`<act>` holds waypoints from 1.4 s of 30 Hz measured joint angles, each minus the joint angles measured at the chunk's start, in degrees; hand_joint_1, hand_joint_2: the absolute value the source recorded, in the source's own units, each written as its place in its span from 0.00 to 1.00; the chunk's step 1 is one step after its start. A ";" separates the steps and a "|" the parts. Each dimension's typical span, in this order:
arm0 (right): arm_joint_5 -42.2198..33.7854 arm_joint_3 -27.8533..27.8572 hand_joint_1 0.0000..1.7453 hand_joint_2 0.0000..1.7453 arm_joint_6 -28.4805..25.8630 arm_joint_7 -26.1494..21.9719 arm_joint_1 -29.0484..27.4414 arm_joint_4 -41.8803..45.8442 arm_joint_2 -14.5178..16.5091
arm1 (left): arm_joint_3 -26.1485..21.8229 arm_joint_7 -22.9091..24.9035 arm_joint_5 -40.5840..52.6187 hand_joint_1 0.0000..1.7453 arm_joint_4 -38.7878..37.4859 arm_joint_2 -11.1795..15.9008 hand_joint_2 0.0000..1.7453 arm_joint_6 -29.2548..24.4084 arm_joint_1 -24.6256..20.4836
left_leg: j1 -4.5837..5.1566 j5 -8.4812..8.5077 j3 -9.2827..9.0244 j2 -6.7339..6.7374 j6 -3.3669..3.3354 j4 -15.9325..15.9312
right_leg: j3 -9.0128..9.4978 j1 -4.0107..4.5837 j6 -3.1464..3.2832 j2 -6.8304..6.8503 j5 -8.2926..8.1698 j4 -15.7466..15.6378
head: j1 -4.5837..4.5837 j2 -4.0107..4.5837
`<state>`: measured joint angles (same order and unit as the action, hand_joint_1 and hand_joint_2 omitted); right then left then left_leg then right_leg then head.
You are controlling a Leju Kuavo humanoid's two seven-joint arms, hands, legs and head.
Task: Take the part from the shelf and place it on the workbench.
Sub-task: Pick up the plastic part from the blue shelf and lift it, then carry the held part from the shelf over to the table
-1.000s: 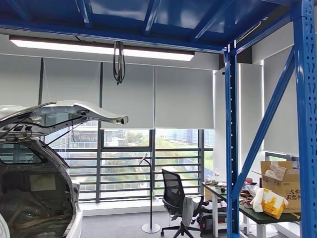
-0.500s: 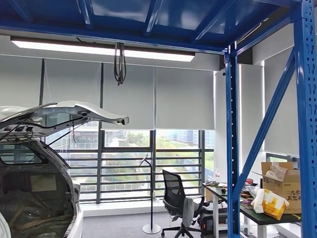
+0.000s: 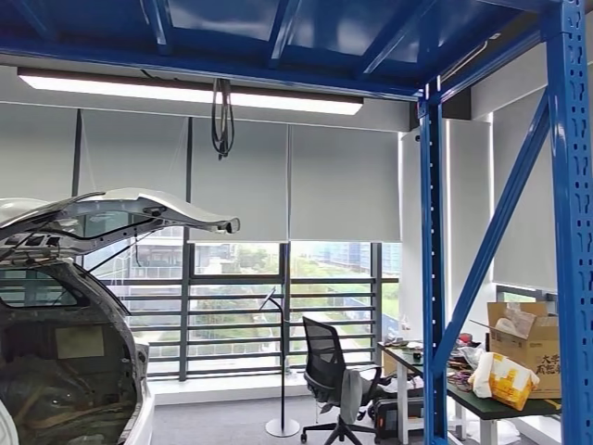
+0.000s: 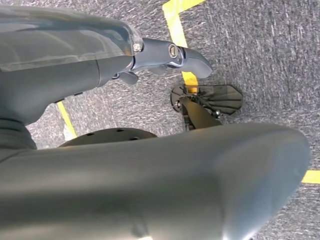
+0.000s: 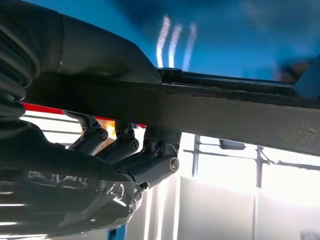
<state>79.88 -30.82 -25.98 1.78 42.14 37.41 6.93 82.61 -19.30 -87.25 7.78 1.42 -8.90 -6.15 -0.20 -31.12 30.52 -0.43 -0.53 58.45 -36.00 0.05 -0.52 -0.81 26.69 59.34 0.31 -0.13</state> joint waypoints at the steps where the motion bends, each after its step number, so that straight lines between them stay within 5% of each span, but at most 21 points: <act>1: -0.49 -0.03 1.00 1.00 0.56 -0.36 -0.37 2.25 0.03 | -0.15 0.02 0.00 0.00 0.00 0.00 1.00 -0.02 -0.01 | 0.00 0.00 0.00 0.00 0.00 0.00 | -0.01 0.01 0.00 0.01 0.00 0.00 | 0.00 0.00; 6: -12.49 -0.14 1.00 1.00 3.86 -6.58 -3.09 13.76 0.06 | -1.54 -2.19 0.00 0.00 0.00 0.00 1.00 1.20 0.12 | -0.03 0.00 0.03 -0.01 0.00 0.00 | 0.00 0.02 0.00 0.03 0.00 0.01 | 0.00 0.00; 10: -46.36 -0.45 1.00 1.00 15.08 -14.16 -8.14 29.76 0.28 | -5.49 -8.37 0.00 0.00 0.00 0.05 1.00 4.67 0.31 | -0.02 0.00 0.06 -0.02 0.01 -0.01 | -0.02 0.02 0.00 0.06 0.01 0.00 | 0.00 0.00; 13: -70.08 -0.92 1.00 1.00 25.81 -15.44 -11.11 39.38 0.28 | -8.61 -13.26 0.01 0.00 0.00 0.24 1.00 5.87 0.48 | -0.01 -0.03 0.07 -0.03 0.03 -0.01 | -0.03 0.03 0.00 0.07 0.02 0.00 | 0.00 0.00; 19: -94.22 -2.93 1.00 1.00 40.81 -15.83 -14.14 47.43 -0.99 | -9.89 -12.17 0.35 0.00 0.00 1.26 1.00 5.90 0.89 | 0.03 -0.04 0.05 -0.02 0.03 -0.01 | -0.01 0.01 0.00 0.03 0.02 -0.02 | 0.00 0.00; 31: -102.24 -8.26 1.00 1.00 48.79 -15.23 -14.97 50.04 -2.76 | -9.86 -9.90 0.42 0.00 -0.08 2.67 1.00 5.20 1.58 | -0.04 -0.03 0.05 -0.02 0.04 0.00 | 0.00 0.01 0.00 0.03 0.00 -0.03 | 0.00 0.00; 35: -102.74 -10.76 1.00 1.00 49.61 -14.66 -14.06 50.10 -3.09 | -9.80 -9.91 0.39 0.00 -0.13 3.03 1.00 5.05 1.61 | -0.22 0.59 -0.44 0.17 -0.57 -0.86 | 0.09 -0.12 -0.62 0.08 0.07 -0.20 | 0.00 0.00; 37: -102.76 -11.86 1.00 1.00 49.79 -14.43 -13.27 50.03 -3.30 | -9.75 -10.10 0.39 0.00 -0.13 3.04 1.00 5.10 1.57 | -0.68 1.04 -0.95 0.42 -0.84 -1.66 | -1.51 -0.18 -0.95 0.17 2.22 3.36 | 0.00 0.00; 40: -102.75 -13.46 1.00 1.00 49.96 -14.27 -12.56 49.71 -3.70 | -9.70 -10.44 0.39 0.00 -0.13 3.05 1.00 5.19 1.58 | -0.93 0.87 -1.27 0.50 -0.67 -1.71 | -6.84 -0.78 -1.59 0.27 6.04 13.96 | 0.00 0.00; 42: -102.74 -14.32 1.00 1.00 49.98 -14.19 -12.35 49.53 -3.87 | -9.68 -10.50 0.37 0.00 -0.13 3.05 1.00 5.23 1.64 | -1.25 0.43 -1.75 0.42 -0.09 -1.66 | -7.31 -1.22 -2.07 0.42 4.33 14.13 | 0.00 0.00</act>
<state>-22.86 -45.14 24.00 -12.42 29.79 86.94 3.07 72.93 -29.80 -86.89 7.65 4.48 -3.67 -4.51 -1.46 -30.69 28.77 -0.01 -0.62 56.78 -43.32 -1.17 -2.59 -0.39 31.01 73.47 0.31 -0.13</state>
